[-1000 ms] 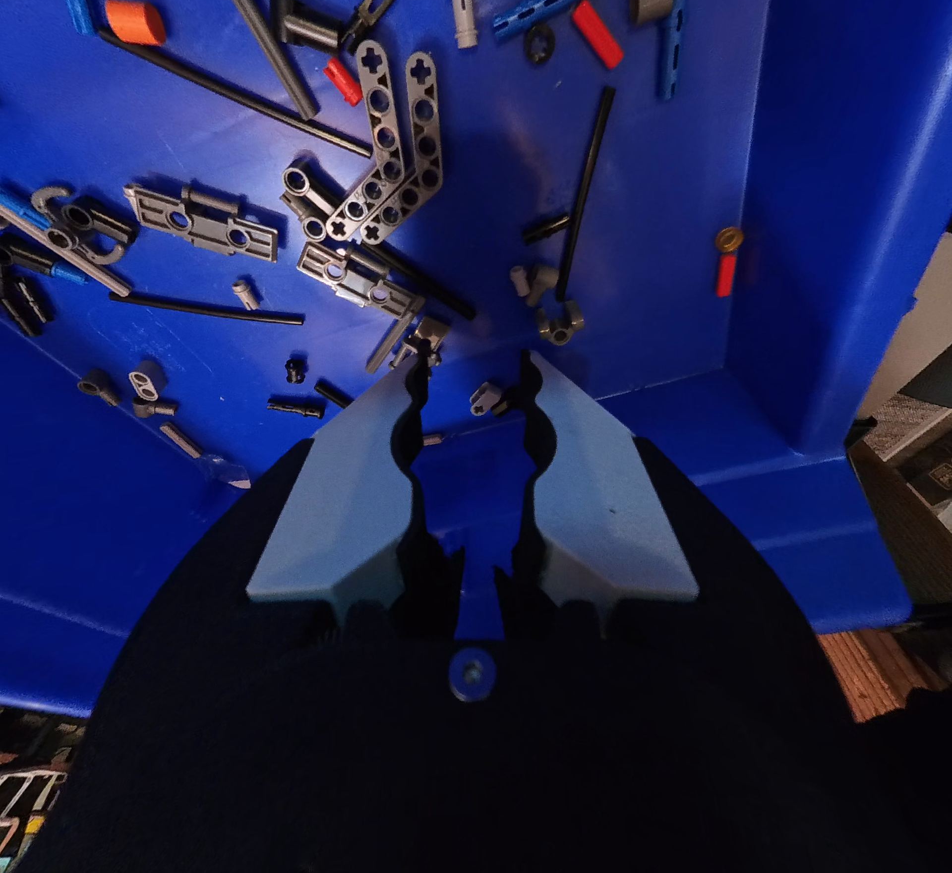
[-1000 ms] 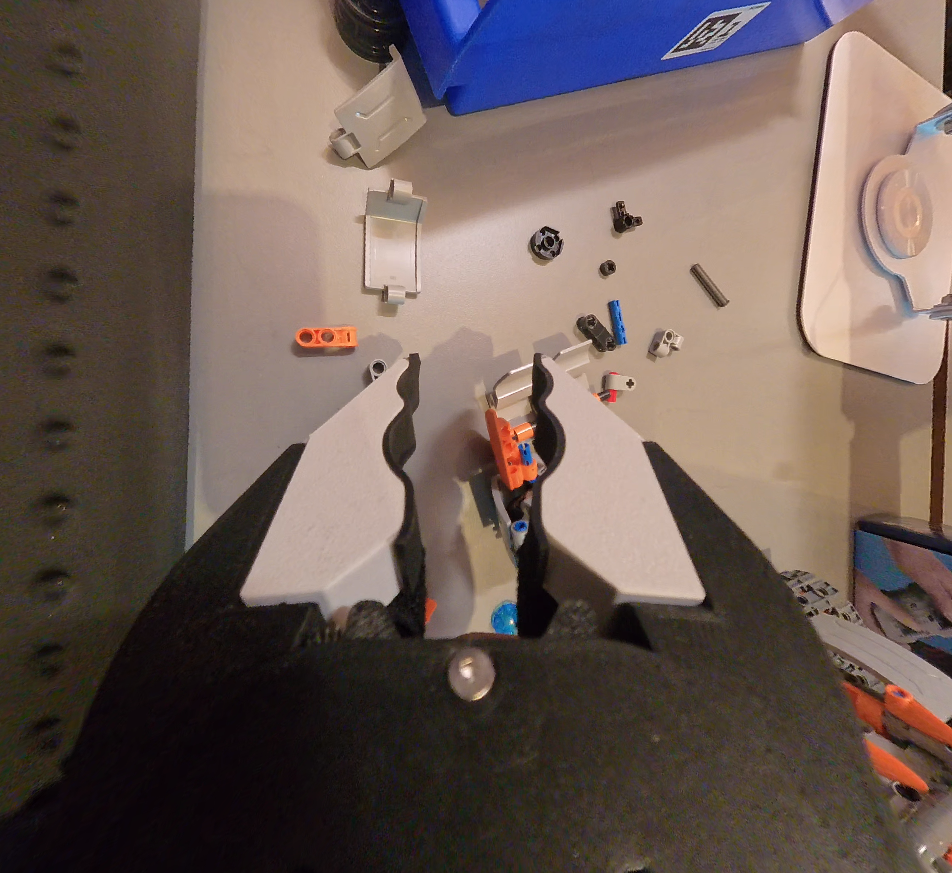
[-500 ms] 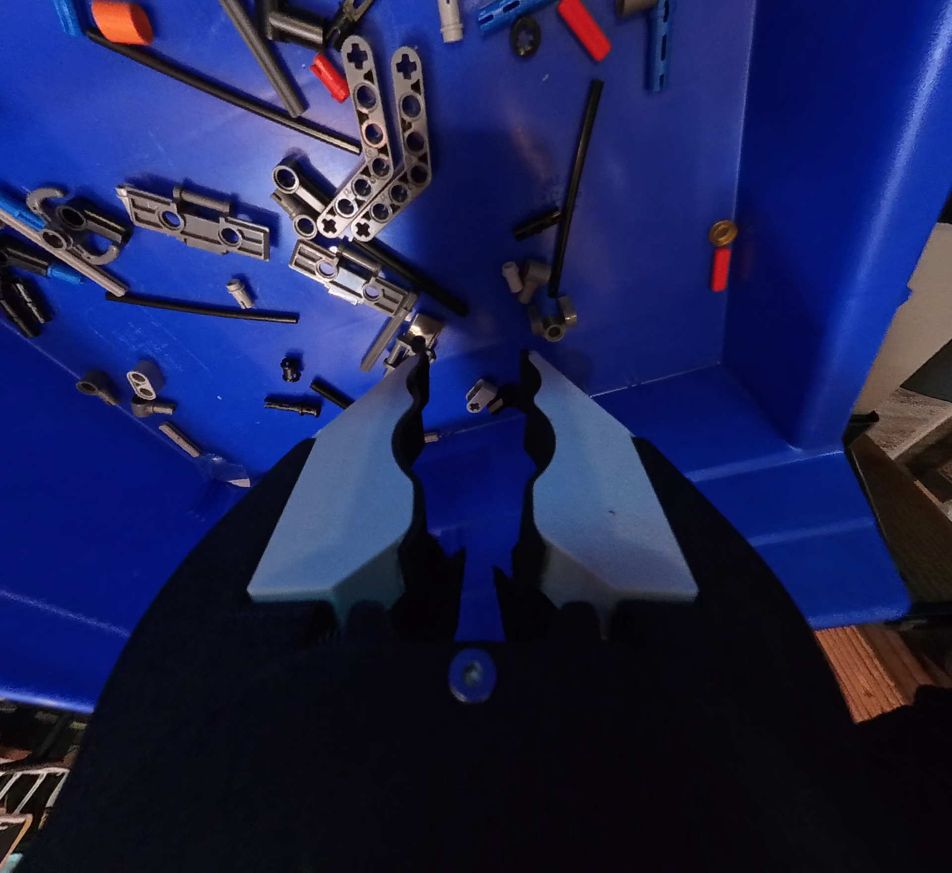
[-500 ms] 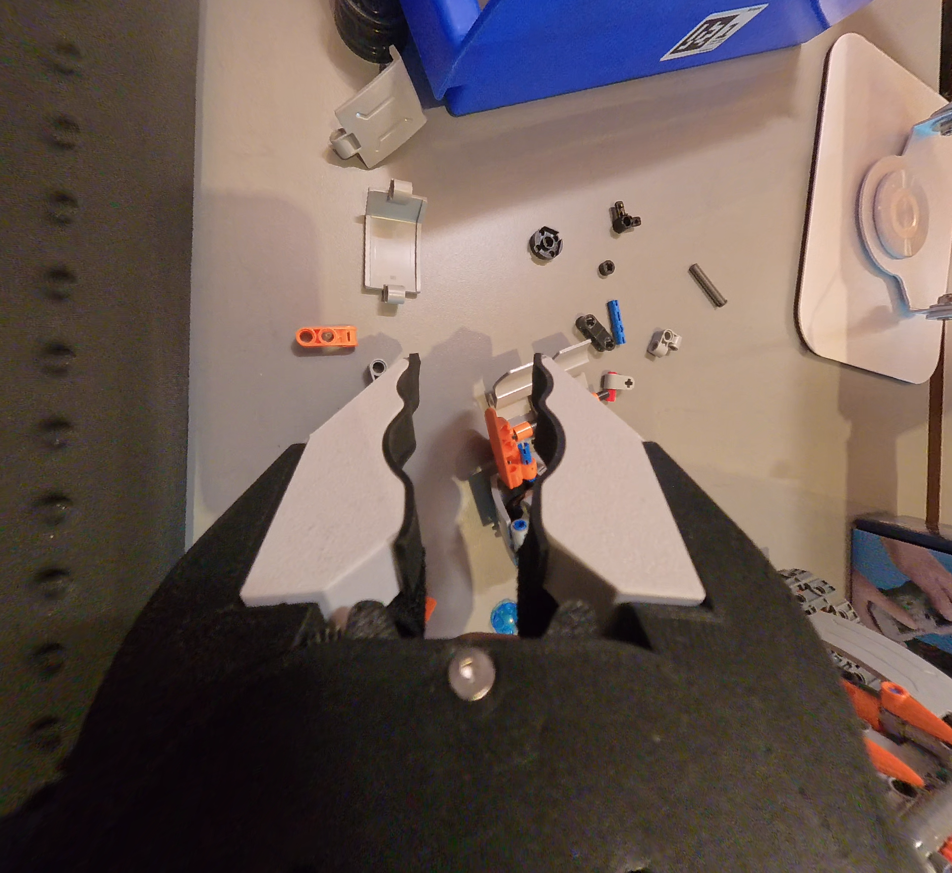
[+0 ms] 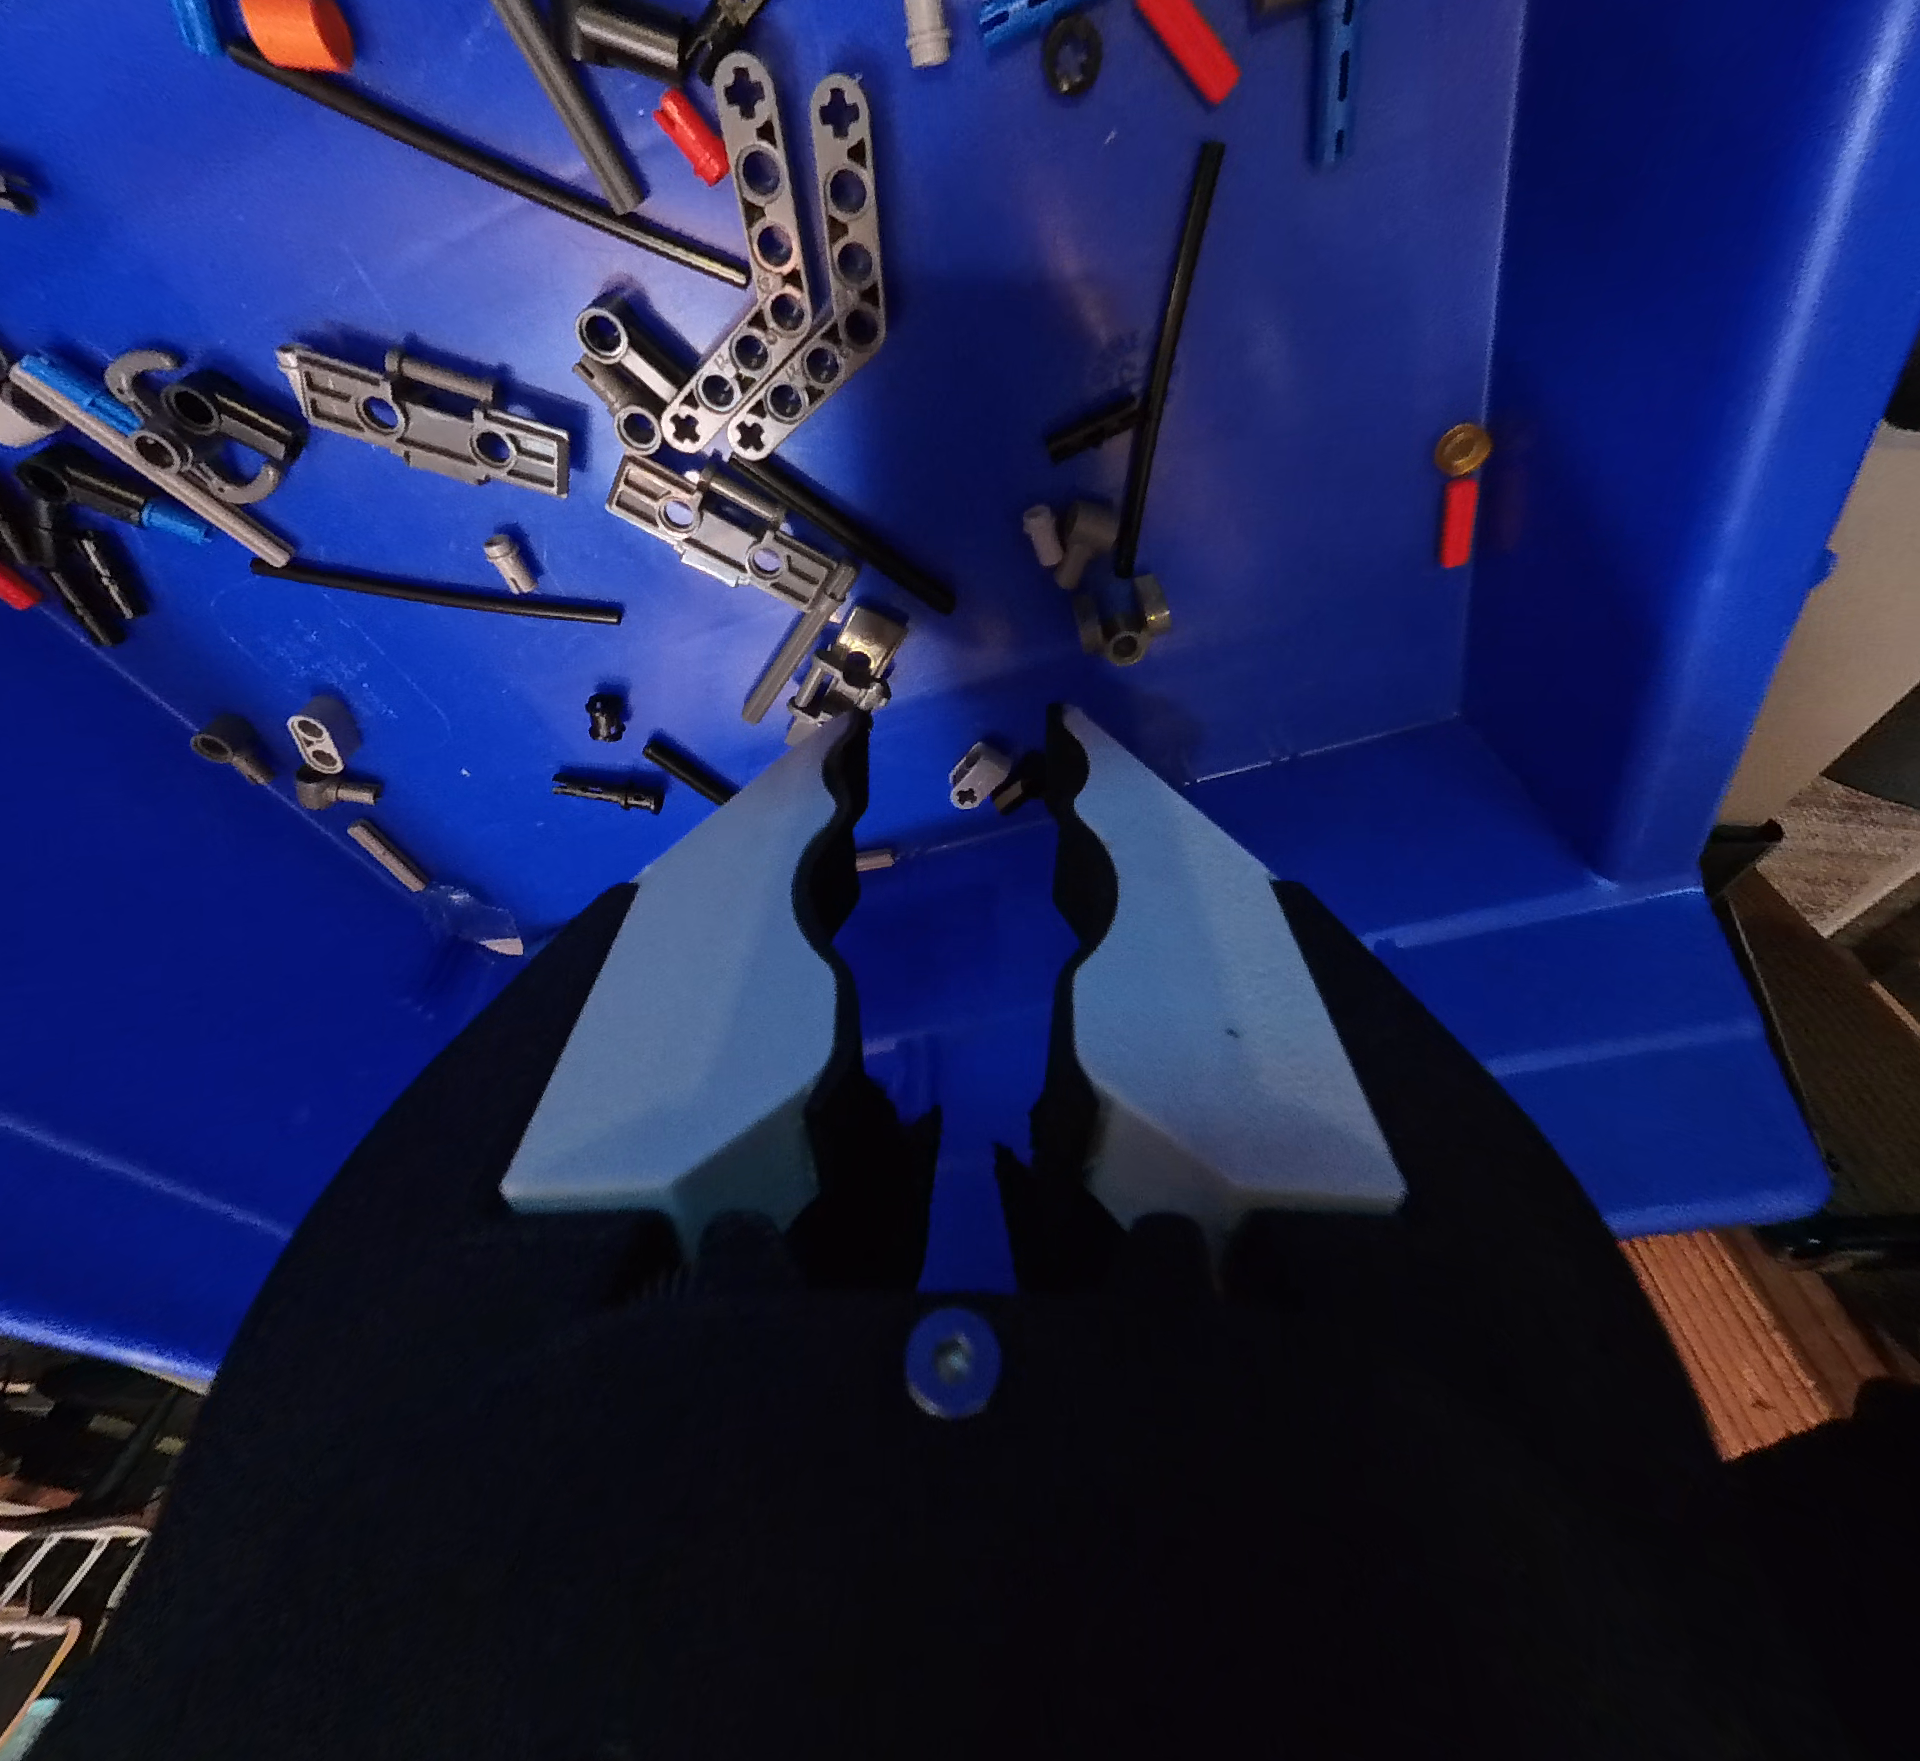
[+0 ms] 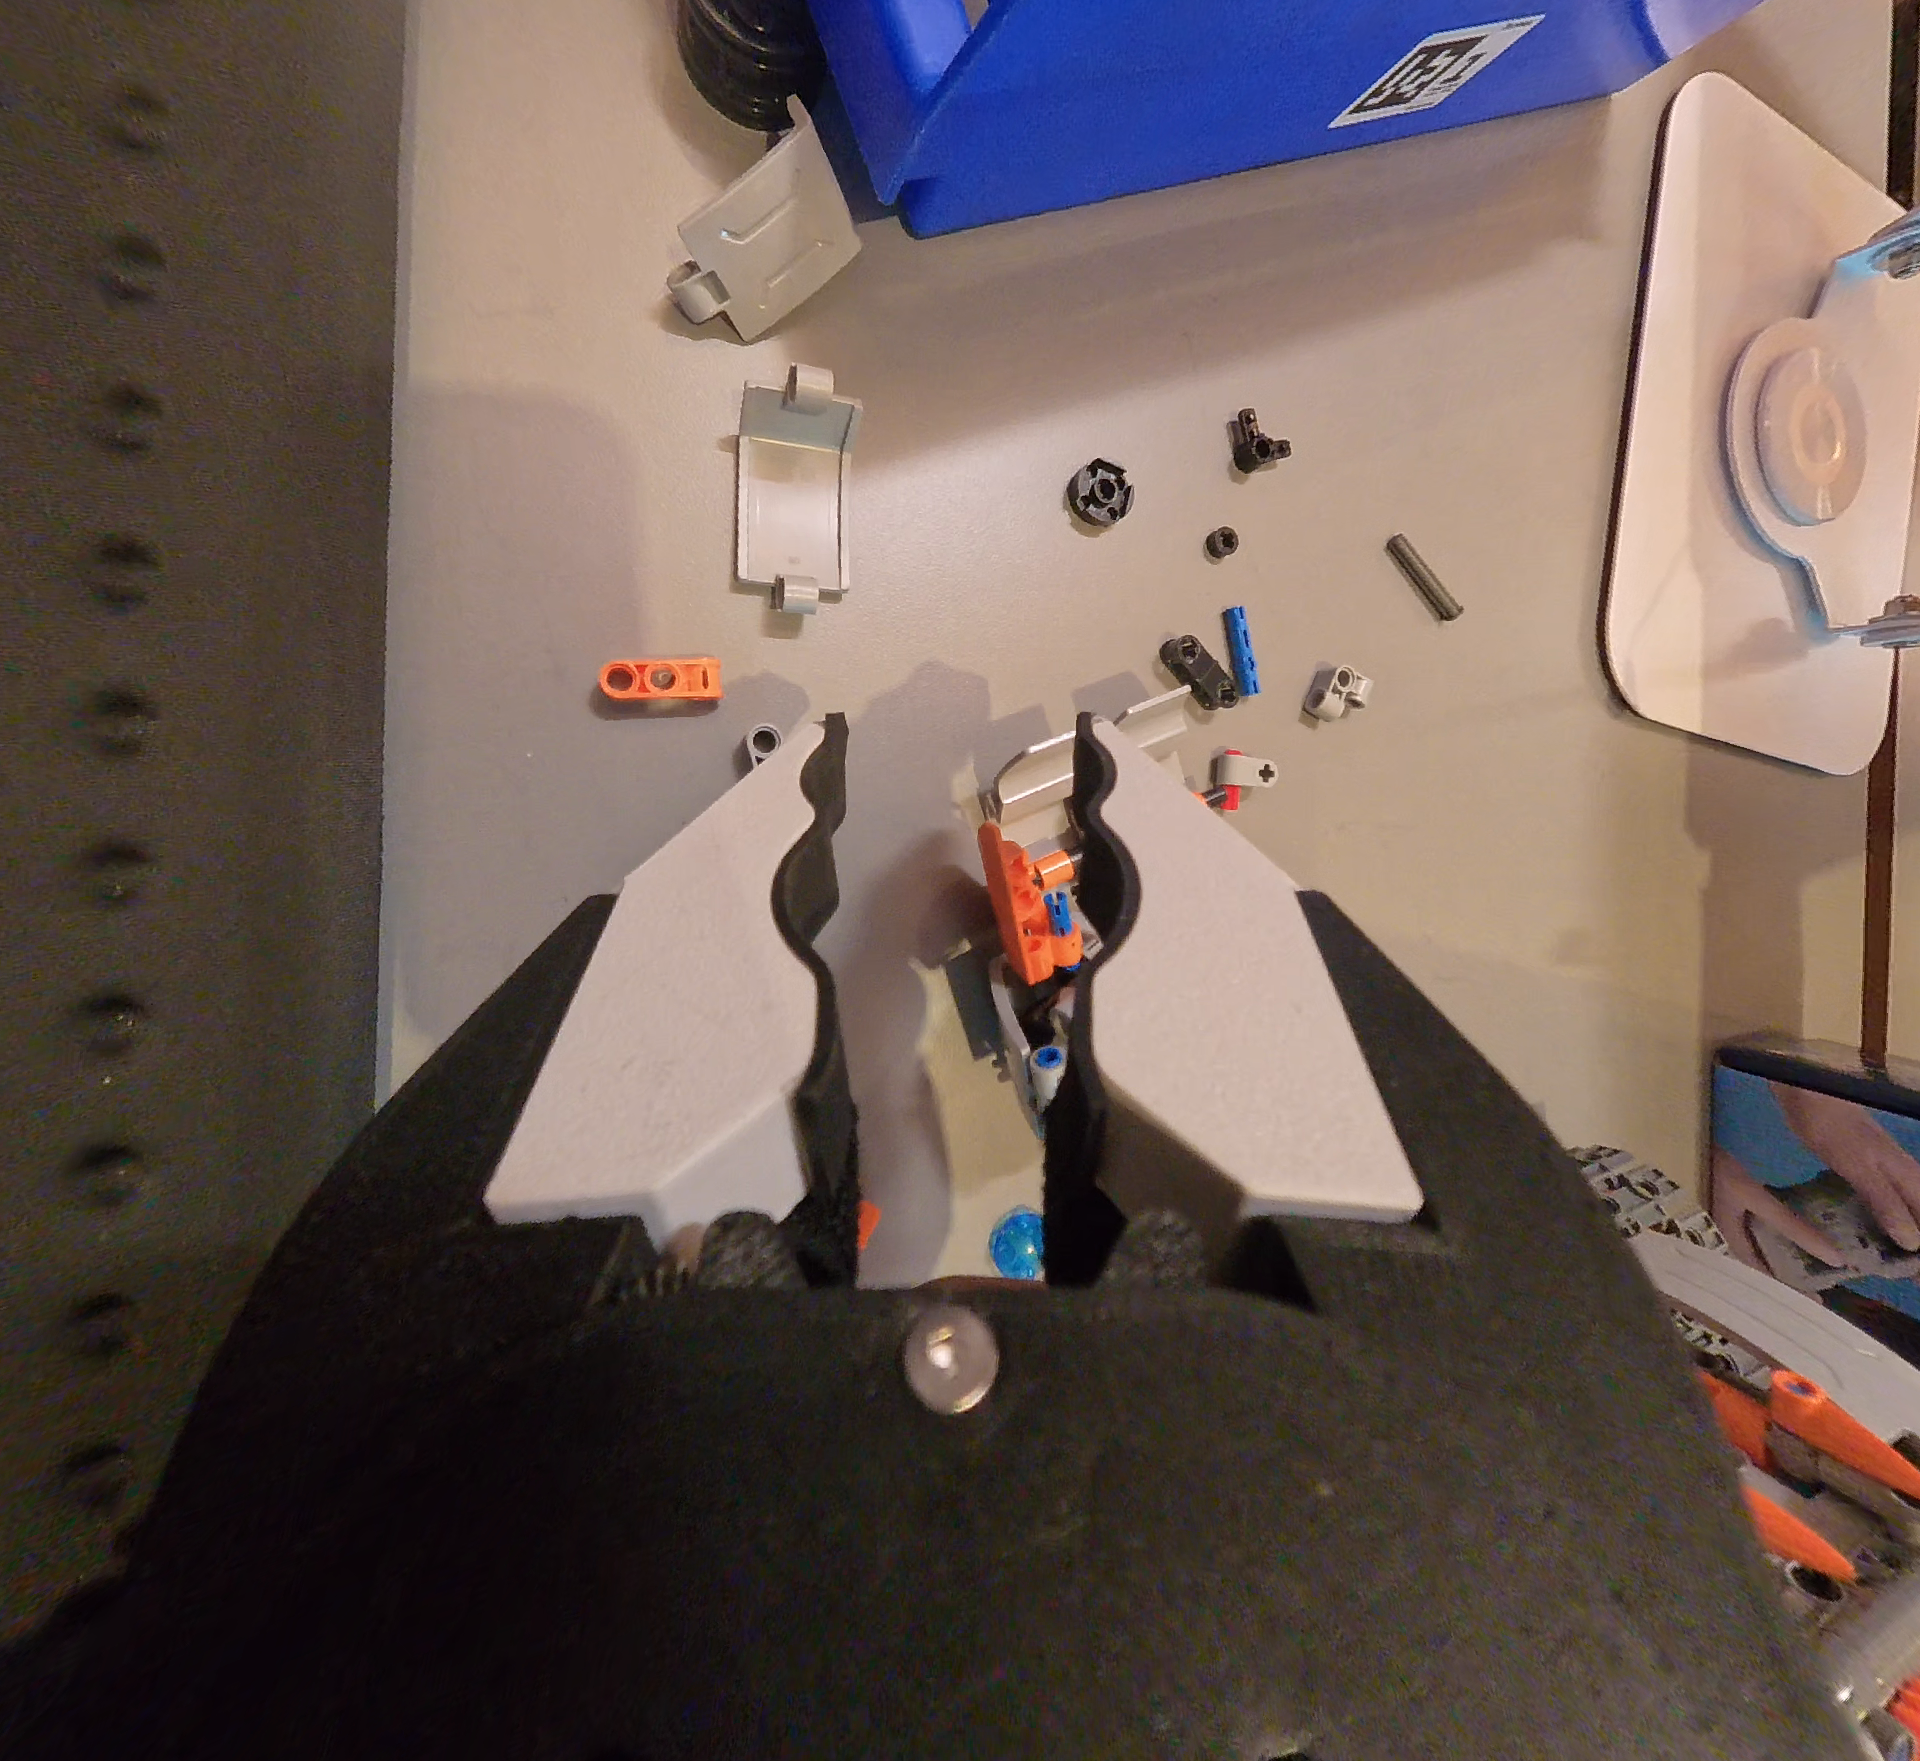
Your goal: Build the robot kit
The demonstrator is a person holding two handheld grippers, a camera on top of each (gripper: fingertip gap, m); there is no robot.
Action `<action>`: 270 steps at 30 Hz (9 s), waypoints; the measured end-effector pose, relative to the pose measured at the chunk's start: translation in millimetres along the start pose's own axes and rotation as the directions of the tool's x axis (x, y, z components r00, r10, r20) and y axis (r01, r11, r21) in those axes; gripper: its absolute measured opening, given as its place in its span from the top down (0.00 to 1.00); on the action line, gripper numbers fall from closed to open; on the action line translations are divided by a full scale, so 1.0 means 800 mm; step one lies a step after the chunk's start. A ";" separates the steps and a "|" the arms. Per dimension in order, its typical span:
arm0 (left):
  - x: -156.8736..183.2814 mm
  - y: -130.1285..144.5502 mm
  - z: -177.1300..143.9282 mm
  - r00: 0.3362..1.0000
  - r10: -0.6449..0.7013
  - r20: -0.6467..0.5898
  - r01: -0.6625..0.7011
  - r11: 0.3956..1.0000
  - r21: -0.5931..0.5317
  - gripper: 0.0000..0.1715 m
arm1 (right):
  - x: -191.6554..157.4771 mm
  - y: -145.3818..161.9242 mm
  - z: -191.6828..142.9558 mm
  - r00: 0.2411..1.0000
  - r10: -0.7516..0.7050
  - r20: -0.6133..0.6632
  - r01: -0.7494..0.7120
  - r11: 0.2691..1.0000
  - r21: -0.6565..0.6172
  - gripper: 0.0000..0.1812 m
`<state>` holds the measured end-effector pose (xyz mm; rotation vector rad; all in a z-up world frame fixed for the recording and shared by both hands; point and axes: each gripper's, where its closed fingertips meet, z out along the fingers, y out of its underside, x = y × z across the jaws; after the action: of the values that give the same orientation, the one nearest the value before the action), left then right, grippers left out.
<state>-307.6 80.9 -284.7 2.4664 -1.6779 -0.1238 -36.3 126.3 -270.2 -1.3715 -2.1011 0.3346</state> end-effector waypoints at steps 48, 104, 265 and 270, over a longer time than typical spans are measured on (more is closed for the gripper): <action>0.006 0.027 0.001 0.999 0.006 -0.047 -0.009 0.997 -0.073 0.83 | -0.002 0.001 0.002 1.000 -0.004 0.005 0.004 1.000 -0.006 0.77; 0.008 -0.267 -0.050 0.900 0.435 -0.028 -0.432 0.898 0.080 1.00 | -0.006 0.000 -0.004 1.000 -0.011 0.010 0.011 1.000 0.005 0.77; -0.147 -0.004 -0.003 0.967 -0.240 0.087 0.226 0.964 0.141 0.91 | -0.011 0.002 -0.002 0.999 -0.032 0.010 0.032 0.999 -0.019 0.77; -0.146 -0.015 -0.014 0.973 -0.205 0.108 0.189 0.971 0.147 0.90 | -0.010 0.003 -0.001 0.999 -0.030 0.012 0.030 0.999 -0.022 0.77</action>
<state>-337.8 194.5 -278.3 2.7783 -1.5277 -0.1945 -31.7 119.9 -273.8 -1.3525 -2.1388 0.3086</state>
